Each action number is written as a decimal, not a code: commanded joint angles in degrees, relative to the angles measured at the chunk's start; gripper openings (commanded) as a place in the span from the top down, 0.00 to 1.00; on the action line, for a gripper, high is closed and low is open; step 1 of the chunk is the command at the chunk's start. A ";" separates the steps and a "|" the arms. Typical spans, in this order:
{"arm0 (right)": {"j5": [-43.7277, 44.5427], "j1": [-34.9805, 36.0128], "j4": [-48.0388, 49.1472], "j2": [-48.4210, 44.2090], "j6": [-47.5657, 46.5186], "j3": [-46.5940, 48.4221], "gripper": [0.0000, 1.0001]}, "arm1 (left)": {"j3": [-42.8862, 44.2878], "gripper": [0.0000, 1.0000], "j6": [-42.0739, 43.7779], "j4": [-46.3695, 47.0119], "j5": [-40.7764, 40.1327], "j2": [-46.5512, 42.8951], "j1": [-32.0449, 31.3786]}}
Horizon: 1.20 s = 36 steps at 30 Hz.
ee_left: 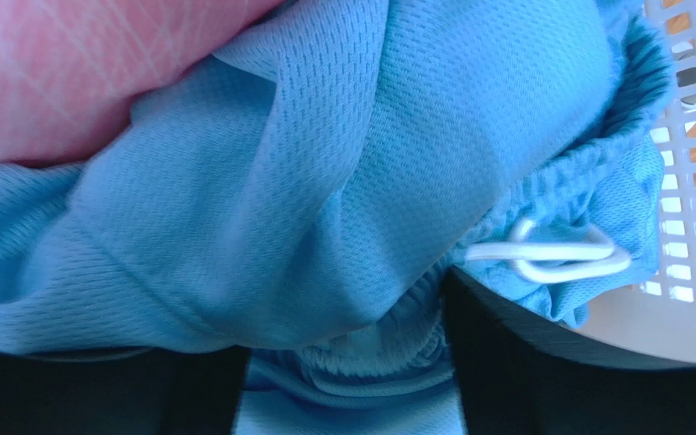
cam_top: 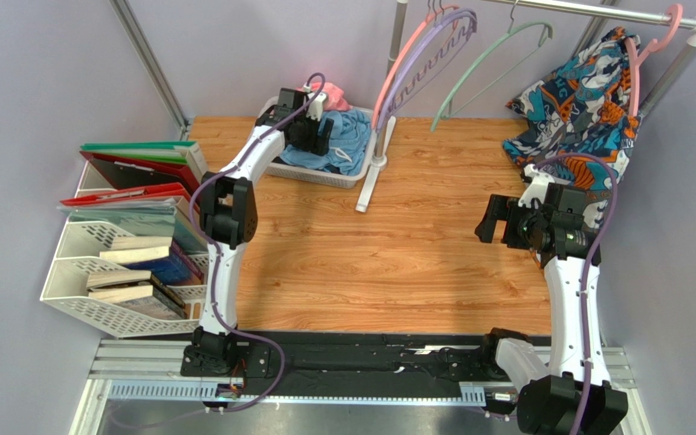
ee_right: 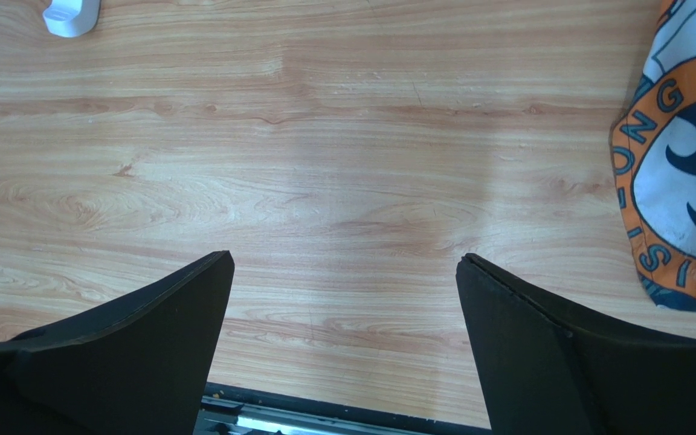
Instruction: Place the shorts on the hanger
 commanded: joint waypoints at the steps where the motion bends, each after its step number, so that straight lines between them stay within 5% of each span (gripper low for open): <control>1: -3.56 0.56 -1.00 -0.47 -5.09 3.44 0.00 | 4.05 0.37 3.08 -4.03 1.36 -0.62 -0.18; 3: -4.35 0.74 -2.05 -0.38 -5.71 4.15 0.00 | 3.61 0.61 3.96 -5.62 3.29 -3.51 -0.18; 5: -5.83 0.91 -3.63 -0.56 -7.46 4.94 0.00 | 3.52 0.74 4.66 -8.61 5.93 -5.81 -0.18; 6: -6.19 0.91 -4.16 -0.47 -7.99 5.29 0.00 | 3.61 0.90 4.75 -9.75 6.55 -8.26 -0.18; 8: -7.50 1.00 -5.48 -0.56 -9.49 6.16 0.00 | 4.13 1.00 4.57 -12.82 7.69 -10.90 -0.18; 14: -10.76 1.17 -7.24 -3.18 -11.51 7.84 0.00 | 4.13 1.00 3.88 -17.31 12.79 -24.42 -0.27; 26: -20.07 1.18 -11.46 -5.65 -14.67 13.55 0.00 | 15.91 1.00 4.05 -27.86 16.39 -35.42 -6.24; 36: -22.28 1.18 -15.41 -5.74 -17.93 14.96 0.00 | 2.92 1.00 8.00 -27.52 18.68 -46.86 -14.50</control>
